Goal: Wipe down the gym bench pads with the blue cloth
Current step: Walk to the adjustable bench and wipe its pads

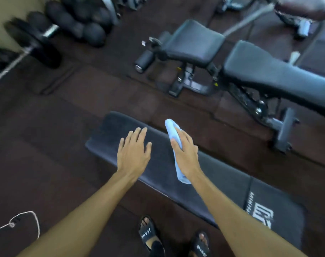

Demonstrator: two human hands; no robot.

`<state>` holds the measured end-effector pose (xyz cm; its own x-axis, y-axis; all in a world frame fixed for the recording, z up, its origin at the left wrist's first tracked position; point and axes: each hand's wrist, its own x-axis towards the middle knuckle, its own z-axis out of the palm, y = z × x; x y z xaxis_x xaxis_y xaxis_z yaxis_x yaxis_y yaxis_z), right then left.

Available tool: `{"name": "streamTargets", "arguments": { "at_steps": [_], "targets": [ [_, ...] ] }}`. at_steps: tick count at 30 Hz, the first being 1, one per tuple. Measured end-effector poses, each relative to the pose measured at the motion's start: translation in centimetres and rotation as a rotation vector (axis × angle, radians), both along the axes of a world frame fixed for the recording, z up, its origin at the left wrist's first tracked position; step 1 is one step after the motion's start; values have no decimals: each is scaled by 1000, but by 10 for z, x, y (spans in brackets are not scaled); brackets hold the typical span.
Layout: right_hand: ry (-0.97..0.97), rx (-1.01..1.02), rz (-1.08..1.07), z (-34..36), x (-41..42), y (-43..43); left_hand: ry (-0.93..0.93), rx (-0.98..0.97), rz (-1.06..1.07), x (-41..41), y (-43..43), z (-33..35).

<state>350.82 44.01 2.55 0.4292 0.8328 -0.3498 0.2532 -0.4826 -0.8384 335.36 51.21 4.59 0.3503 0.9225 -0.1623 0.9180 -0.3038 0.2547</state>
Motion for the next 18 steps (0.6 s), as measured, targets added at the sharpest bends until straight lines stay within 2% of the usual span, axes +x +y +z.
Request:
{"name": "streamTargets", "arguments": {
  "at_steps": [9, 18],
  "targets": [
    [-39, 47, 392, 79, -209, 134, -7, 6, 334, -207, 62, 104],
    [-39, 86, 625, 132, -365, 229, -66, 48, 605, -363, 117, 167]
  ]
}}
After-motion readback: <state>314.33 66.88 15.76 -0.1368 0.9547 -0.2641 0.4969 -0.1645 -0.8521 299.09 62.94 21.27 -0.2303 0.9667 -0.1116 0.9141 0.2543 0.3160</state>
